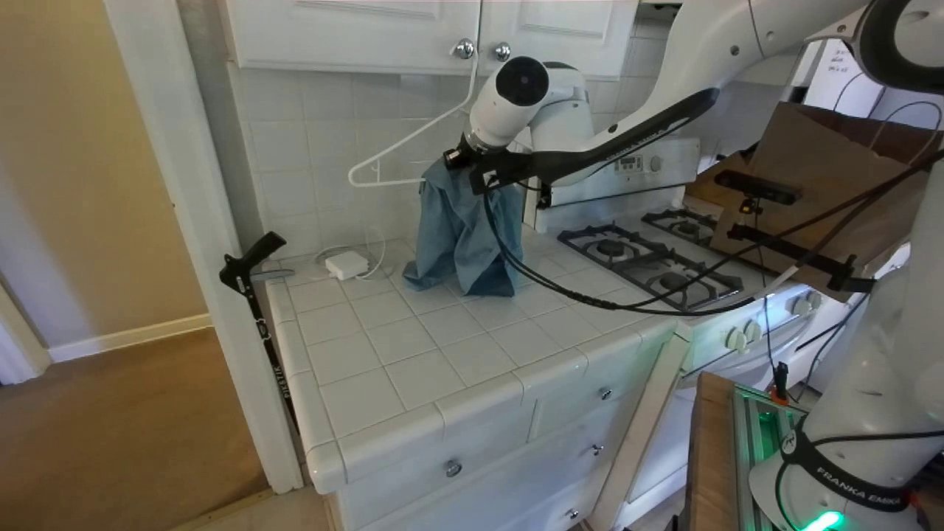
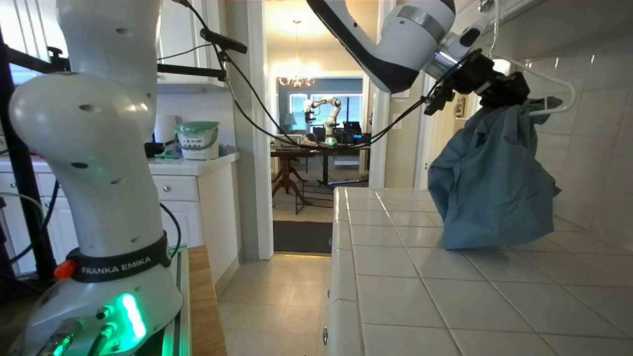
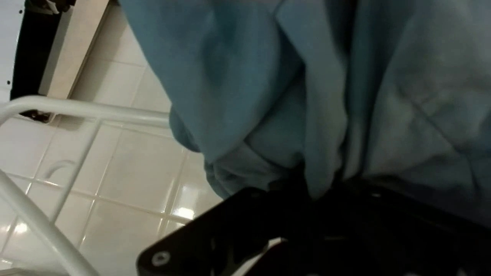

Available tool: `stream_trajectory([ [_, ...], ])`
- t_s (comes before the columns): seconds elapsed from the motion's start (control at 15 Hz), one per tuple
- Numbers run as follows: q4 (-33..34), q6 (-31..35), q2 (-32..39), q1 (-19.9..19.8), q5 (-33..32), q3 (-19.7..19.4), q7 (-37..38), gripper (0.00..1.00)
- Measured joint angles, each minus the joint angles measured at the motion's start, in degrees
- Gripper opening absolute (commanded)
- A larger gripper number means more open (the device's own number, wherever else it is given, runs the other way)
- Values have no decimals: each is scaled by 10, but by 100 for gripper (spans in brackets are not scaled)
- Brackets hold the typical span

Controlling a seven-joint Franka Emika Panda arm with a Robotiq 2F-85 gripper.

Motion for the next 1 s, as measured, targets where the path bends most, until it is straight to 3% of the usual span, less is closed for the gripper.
stream_trajectory([
  [0.53,-53,16,-62,7,-32,5,24,0],
  [0.6,-60,23,-67,7,-32,5,24,27],
  [0.67,-66,29,-71,7,-32,5,24,28],
  [1.0,-80,35,-83,8,-34,6,25,62],
])
